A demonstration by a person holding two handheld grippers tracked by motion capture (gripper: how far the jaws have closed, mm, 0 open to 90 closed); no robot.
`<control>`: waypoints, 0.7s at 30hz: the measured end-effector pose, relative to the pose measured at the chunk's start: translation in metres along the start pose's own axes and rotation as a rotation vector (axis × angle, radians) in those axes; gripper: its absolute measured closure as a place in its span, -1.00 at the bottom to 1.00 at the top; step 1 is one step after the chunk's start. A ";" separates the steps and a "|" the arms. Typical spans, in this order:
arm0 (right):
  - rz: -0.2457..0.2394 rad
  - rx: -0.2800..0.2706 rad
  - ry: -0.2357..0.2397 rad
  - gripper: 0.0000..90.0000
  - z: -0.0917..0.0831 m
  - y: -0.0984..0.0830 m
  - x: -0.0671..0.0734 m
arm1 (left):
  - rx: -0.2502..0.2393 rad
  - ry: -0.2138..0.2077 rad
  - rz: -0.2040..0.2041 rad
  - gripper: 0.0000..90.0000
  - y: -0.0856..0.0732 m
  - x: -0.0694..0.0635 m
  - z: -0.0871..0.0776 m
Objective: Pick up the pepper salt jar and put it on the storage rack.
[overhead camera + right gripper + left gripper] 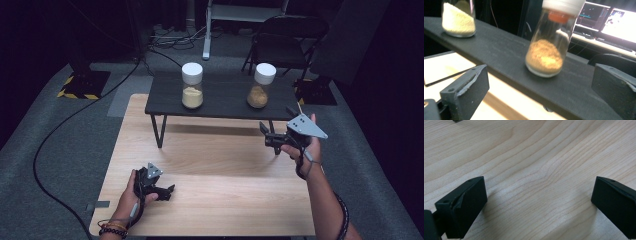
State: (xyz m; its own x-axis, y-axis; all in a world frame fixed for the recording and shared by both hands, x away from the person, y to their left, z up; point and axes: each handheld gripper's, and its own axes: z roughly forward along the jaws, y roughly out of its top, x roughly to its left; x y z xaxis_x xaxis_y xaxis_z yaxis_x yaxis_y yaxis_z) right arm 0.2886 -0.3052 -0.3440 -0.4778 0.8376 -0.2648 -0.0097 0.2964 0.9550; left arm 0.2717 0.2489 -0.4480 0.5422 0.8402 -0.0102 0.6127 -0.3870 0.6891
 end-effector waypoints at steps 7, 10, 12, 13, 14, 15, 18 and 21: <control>-0.038 0.011 0.004 -0.97 -0.005 -0.016 0.009 | 0.000 0.000 0.000 -0.99 0.000 0.000 0.000; -0.049 0.022 0.007 -0.97 -0.007 -0.023 0.013 | 0.000 0.000 0.000 -0.99 0.000 0.000 0.000; -0.067 0.027 0.004 -0.97 -0.009 -0.028 0.016 | 0.000 0.000 0.000 -0.99 0.000 0.000 0.000; -0.073 0.031 0.003 -0.97 -0.010 -0.029 0.018 | 0.000 0.000 0.000 -0.99 0.000 0.000 0.000; -0.078 0.033 0.008 -0.97 -0.010 -0.032 0.019 | 0.000 0.000 0.000 -0.99 0.000 0.000 0.000; -0.083 0.038 0.013 -0.97 -0.011 -0.033 0.020 | 0.000 0.000 0.000 -0.99 0.000 0.000 0.000; -0.100 0.053 0.014 -0.97 -0.012 -0.040 0.025 | 0.000 0.000 0.000 -0.99 0.000 0.000 0.000; -0.107 0.071 0.017 -0.97 -0.014 -0.048 0.029 | 0.000 0.000 0.000 -0.99 0.000 0.000 0.000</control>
State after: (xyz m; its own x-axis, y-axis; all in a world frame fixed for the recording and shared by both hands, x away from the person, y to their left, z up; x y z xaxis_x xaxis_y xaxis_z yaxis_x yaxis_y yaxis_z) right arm 0.2630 -0.3011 -0.3958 -0.4926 0.7917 -0.3613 0.0011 0.4157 0.9095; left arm 0.2717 0.2489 -0.4480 0.5423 0.8402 -0.0101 0.6125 -0.3871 0.6892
